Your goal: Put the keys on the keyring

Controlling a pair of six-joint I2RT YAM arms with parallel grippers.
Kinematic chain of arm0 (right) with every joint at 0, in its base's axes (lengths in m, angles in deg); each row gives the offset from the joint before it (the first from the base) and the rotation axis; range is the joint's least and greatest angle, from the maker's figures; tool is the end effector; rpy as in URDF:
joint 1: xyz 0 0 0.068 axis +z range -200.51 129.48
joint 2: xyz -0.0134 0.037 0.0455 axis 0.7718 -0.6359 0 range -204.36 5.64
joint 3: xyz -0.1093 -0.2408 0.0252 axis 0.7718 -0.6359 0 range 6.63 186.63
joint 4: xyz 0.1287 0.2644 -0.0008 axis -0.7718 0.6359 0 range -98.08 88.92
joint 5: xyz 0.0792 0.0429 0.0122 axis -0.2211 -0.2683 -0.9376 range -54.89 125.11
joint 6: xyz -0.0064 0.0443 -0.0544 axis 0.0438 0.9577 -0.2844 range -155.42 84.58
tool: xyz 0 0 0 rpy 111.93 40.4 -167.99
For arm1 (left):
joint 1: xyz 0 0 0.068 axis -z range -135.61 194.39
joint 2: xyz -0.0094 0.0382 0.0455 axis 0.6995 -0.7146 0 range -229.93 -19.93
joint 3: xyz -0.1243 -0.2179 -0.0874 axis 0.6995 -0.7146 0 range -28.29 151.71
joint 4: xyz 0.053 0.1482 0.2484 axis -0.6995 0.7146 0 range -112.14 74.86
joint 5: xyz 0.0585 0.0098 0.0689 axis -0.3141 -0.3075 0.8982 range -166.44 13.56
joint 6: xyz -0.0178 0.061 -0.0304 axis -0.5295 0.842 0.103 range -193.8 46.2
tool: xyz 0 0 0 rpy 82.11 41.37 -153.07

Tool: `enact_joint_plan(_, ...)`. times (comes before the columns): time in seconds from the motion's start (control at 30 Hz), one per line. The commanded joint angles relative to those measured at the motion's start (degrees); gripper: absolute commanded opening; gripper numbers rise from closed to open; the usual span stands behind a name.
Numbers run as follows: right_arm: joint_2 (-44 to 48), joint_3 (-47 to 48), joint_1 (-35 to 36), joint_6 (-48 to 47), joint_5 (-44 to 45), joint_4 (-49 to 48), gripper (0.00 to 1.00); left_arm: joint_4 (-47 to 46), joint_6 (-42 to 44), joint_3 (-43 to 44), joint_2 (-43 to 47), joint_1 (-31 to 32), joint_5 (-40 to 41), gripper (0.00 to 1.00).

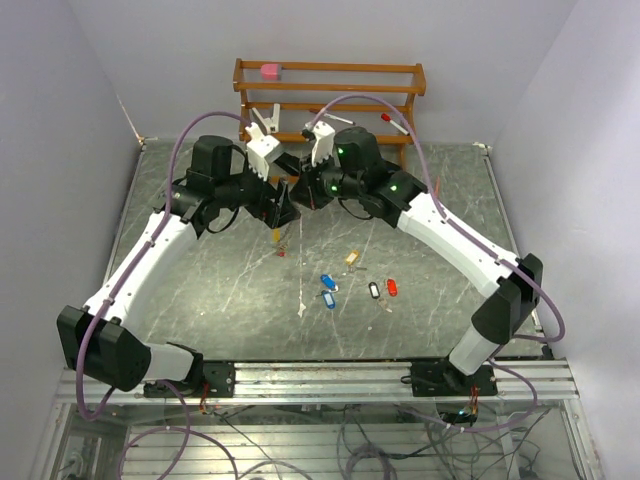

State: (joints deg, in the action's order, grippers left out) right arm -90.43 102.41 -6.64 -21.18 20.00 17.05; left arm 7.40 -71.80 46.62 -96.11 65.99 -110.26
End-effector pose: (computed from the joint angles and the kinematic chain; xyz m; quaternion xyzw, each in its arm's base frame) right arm 0.3097 0.3186 0.3715 -0.2822 0.7922 0.3544 0.4089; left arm 0.3083 -0.1566 0.3540 0.3108 0.7850 -0.3296 0.4225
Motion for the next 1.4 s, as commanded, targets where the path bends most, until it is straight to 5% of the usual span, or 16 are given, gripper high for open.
enact_joint_plan(0.0, 3.8, 1.5, 0.3, 1.8, -3.2, -2.6, 0.00, -1.9, 2.1, -0.5, 1.6, 0.5, -5.8, 0.99)
enact_joint_plan(1.37, 9.0, -4.6, 0.3, 5.1, -6.2, -6.1, 0.00, 2.9, 9.0, 2.2, 2.4, 0.1, -12.1, 0.58)
